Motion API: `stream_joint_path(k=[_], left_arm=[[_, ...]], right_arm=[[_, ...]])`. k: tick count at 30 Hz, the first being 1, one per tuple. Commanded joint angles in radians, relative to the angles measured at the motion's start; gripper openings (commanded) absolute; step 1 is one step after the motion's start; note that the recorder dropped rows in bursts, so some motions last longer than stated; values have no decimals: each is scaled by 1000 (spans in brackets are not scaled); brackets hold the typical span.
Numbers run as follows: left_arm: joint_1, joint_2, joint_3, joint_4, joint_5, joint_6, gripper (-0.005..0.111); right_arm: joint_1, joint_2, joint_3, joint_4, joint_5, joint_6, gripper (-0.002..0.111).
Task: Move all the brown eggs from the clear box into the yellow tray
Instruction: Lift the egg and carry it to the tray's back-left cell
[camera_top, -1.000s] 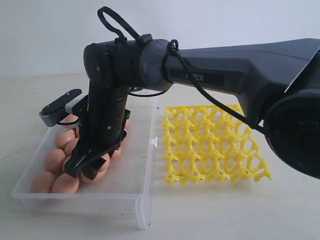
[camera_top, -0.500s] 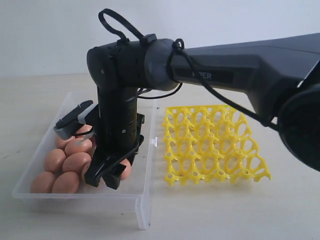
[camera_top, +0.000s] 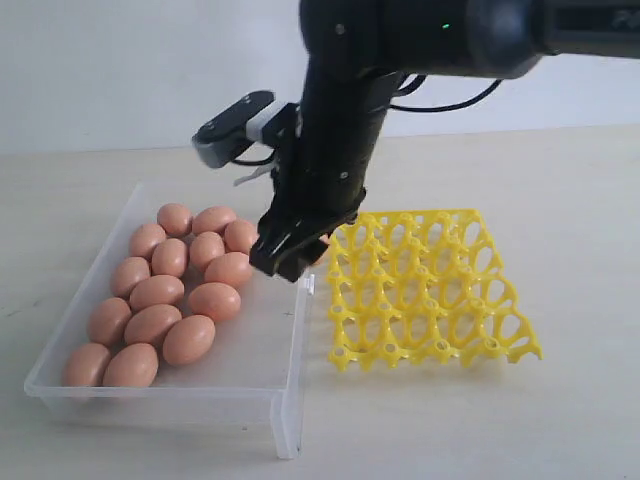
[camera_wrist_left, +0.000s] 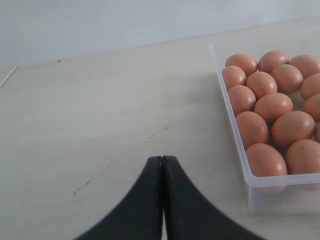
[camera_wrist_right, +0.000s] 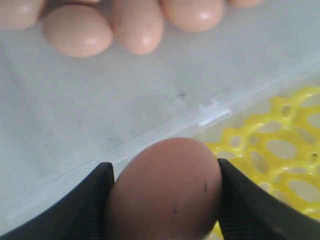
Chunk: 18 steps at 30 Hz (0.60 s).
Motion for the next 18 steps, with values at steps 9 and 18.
stream_joint_path(k=[9,18], left_arm=[[-5,-6,-4,-5,-6,-3,0],[-5,-6,-4,-5,-6,-3,0]], right_arm=[[-198,-37,235,6,-563,-25,0],[-249,17,303,219,-788,-165,0]])
